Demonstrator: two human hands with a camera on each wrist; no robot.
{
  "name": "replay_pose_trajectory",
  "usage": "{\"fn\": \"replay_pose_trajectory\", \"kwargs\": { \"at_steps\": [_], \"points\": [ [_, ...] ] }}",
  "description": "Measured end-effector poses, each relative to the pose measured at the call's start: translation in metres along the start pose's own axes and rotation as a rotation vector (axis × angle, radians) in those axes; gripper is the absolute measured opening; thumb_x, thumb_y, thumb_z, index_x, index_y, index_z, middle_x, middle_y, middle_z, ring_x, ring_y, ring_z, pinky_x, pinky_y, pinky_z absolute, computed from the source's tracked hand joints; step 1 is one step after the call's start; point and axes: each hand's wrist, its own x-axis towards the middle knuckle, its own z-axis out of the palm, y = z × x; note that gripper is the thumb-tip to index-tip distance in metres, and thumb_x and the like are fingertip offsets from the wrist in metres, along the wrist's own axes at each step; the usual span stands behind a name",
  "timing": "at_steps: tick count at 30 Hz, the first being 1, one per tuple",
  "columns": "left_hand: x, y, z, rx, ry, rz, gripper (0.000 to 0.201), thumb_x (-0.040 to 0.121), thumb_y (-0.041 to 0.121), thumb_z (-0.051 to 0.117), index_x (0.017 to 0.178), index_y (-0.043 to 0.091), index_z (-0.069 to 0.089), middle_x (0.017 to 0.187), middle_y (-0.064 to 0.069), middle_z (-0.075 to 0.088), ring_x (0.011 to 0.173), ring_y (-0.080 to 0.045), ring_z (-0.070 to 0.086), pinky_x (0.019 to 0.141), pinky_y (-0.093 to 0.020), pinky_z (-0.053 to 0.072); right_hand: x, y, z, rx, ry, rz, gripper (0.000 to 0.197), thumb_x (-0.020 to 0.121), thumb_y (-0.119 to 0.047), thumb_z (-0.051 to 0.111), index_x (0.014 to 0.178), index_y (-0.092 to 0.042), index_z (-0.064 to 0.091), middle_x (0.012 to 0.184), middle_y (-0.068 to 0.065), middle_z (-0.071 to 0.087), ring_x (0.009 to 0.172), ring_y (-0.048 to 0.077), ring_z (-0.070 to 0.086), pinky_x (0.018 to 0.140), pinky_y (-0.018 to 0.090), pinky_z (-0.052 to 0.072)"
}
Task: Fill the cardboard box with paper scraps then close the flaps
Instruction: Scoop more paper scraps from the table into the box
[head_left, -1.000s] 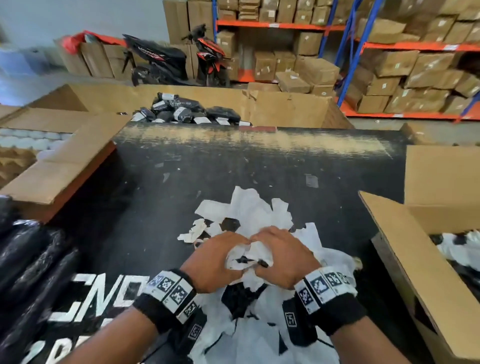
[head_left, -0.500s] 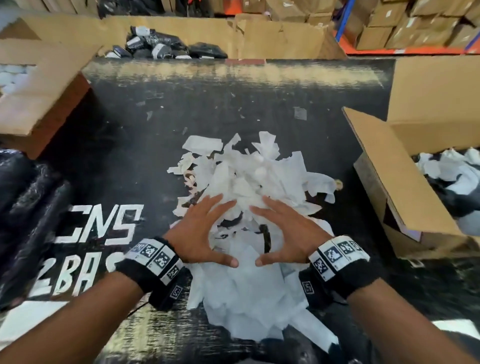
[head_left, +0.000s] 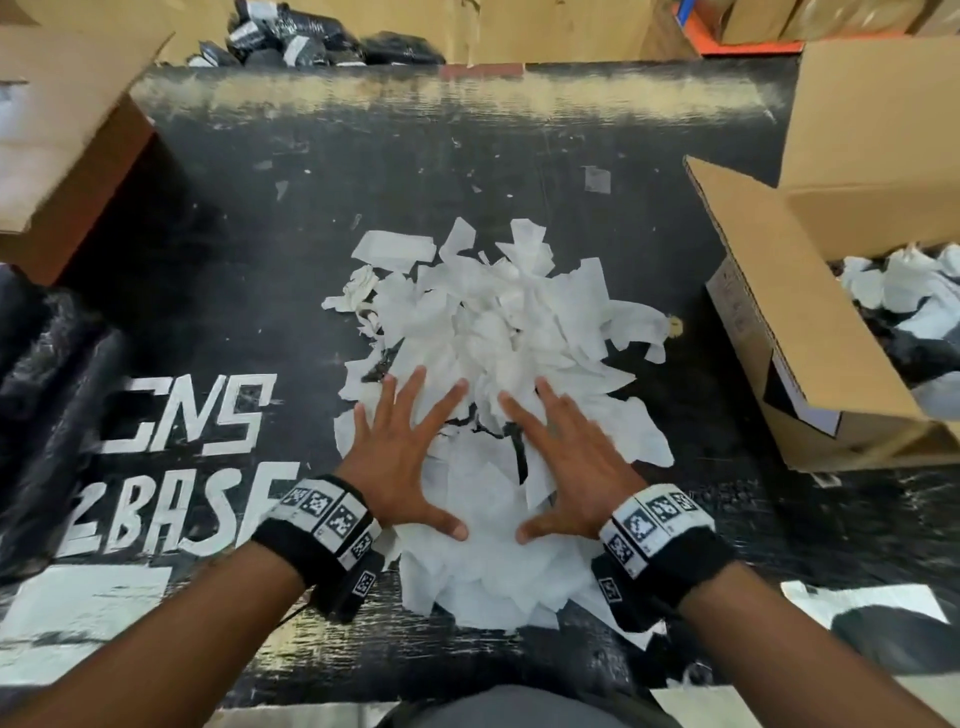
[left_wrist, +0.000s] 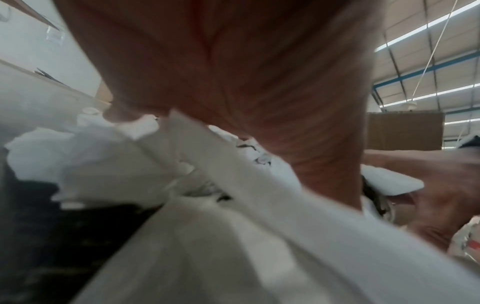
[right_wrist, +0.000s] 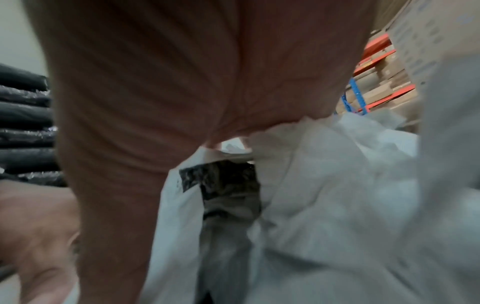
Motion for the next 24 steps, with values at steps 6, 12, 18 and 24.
{"fn": "replay_pose_trajectory", "kwargs": {
  "at_steps": [6,12,18,24],
  "points": [
    [-0.008,0.002,-0.017,0.066,0.141,-0.027,0.161,0.027,0.1,0.065,0.15,0.051,-0.026,0.157,0.001,-0.046,0.142,-0.035,-0.044,0.109,-0.079,-0.007,-0.009,0.0,-0.036,-0.036,0.06,0.01,0.155,0.037,-0.077,0.084,0.142,-0.06,-0.028,0.152,-0.012,-0.047,0.146,0.032,-0.031,0.115,0.068,-0.001],
    [0.004,0.014,-0.006,0.031,0.079,0.008,0.159,0.03,0.098,0.067,0.149,0.051,-0.028,0.155,0.004,-0.047,0.142,-0.033,-0.045,0.11,-0.081,-0.002,0.078,0.003,-0.111,0.214,0.239,0.034,0.118,0.056,-0.1,0.046,0.154,-0.052,0.001,0.167,-0.009,-0.007,0.154,0.018,0.0,0.122,0.054,0.015],
    [0.012,0.013,0.015,0.037,0.078,-0.017,0.156,0.034,0.102,0.062,0.151,0.049,-0.026,0.157,0.004,-0.045,0.144,-0.031,-0.043,0.11,-0.081,-0.001,0.206,-0.004,-0.13,0.006,0.055,0.178,0.118,0.058,-0.097,0.051,0.157,-0.042,0.016,0.167,0.006,0.008,0.152,0.032,0.015,0.121,0.054,0.017],
    [0.016,0.011,0.014,-0.007,0.152,-0.05,0.154,0.034,0.103,0.061,0.154,0.049,-0.019,0.16,0.003,-0.04,0.147,-0.033,-0.037,0.113,-0.078,-0.001,0.21,-0.034,-0.126,-0.042,-0.197,0.033,0.072,0.093,-0.067,0.048,0.149,-0.023,0.04,0.157,0.004,0.035,0.145,0.025,0.03,0.115,0.037,0.02]
  ]
}}
